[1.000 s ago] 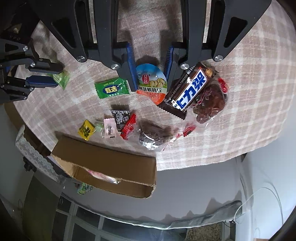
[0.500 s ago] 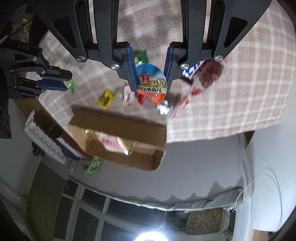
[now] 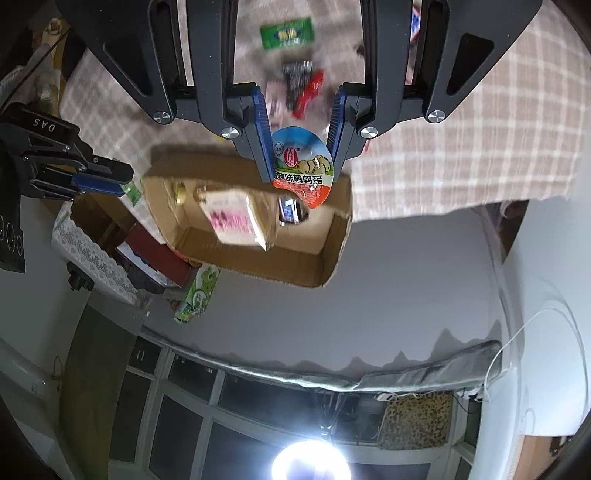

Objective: Organize snacks
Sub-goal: 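Carry the green candy and egg snack into the box and release both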

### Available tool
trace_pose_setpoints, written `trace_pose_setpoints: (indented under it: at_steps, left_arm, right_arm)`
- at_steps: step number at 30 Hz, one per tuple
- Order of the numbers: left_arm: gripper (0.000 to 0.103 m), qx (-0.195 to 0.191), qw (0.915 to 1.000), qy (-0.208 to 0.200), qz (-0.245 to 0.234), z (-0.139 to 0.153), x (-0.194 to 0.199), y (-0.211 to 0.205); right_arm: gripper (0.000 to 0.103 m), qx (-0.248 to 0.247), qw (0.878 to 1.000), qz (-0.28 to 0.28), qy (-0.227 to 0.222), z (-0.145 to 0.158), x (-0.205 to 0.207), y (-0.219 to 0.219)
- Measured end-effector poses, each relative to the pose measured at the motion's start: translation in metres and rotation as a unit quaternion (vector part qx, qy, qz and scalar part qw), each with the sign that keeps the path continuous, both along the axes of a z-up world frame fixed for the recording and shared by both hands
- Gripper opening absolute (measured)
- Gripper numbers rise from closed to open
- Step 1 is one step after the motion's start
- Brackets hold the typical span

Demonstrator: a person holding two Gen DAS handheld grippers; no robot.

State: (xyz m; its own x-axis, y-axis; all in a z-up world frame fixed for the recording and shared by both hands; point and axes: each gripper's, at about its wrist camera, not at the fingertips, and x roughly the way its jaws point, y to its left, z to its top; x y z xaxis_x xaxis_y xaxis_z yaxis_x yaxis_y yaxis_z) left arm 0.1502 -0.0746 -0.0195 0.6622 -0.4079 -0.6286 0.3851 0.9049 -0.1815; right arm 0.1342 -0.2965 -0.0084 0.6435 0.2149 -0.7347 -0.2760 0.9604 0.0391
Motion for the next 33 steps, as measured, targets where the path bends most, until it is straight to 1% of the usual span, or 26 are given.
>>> trace_pose_setpoints:
  at_steps: [4,9,14,18,24,29,30,31,32,33]
  left_arm:
    - [0.026,0.005,1.0000,-0.001,-0.004,0.004,0.019,-0.011]
    - [0.026,0.010,0.9999,0.003,-0.008,0.003,0.043,-0.019]
    - [0.026,0.018,0.9997,0.016,-0.003,-0.005,0.068,-0.022]
    - [0.026,0.015,0.9995,0.028,-0.001,-0.011,0.084,-0.026]
    - [0.026,0.014,0.9989,0.044,-0.005,-0.024,0.100,-0.038]
    - [0.027,0.015,0.9983,0.056,-0.011,-0.031,0.105,-0.045]
    - [0.027,0.016,0.9982,0.057,-0.012,-0.031,0.105,-0.046]
    - [0.031,0.018,0.9981,0.058,-0.012,-0.031,0.106,-0.046]
    - [0.041,0.020,0.9979,0.060,-0.011,-0.031,0.106,-0.047]
    - [0.046,0.020,0.9980,0.060,-0.008,-0.030,0.105,-0.047]
  right_arm:
    - [0.022,-0.003,1.000,-0.013,-0.002,0.004,0.021,-0.013]
    - [0.022,-0.009,1.000,-0.028,0.001,0.001,0.049,-0.026]
    - [0.022,-0.022,0.999,-0.045,0.010,-0.008,0.076,-0.040]
    - [0.022,-0.020,0.998,-0.058,0.022,-0.021,0.096,-0.051]
    - [0.022,-0.019,0.997,-0.067,0.036,-0.036,0.112,-0.058]
    - [0.022,-0.023,0.997,-0.066,0.040,-0.042,0.116,-0.059]
    - [0.023,-0.023,0.997,-0.065,0.040,-0.041,0.116,-0.059]
    - [0.028,-0.022,0.997,-0.063,0.039,-0.041,0.116,-0.059]
    - [0.033,-0.024,0.997,-0.062,0.040,-0.042,0.117,-0.058]
    - [0.046,-0.026,0.997,-0.060,0.039,-0.041,0.116,-0.057]
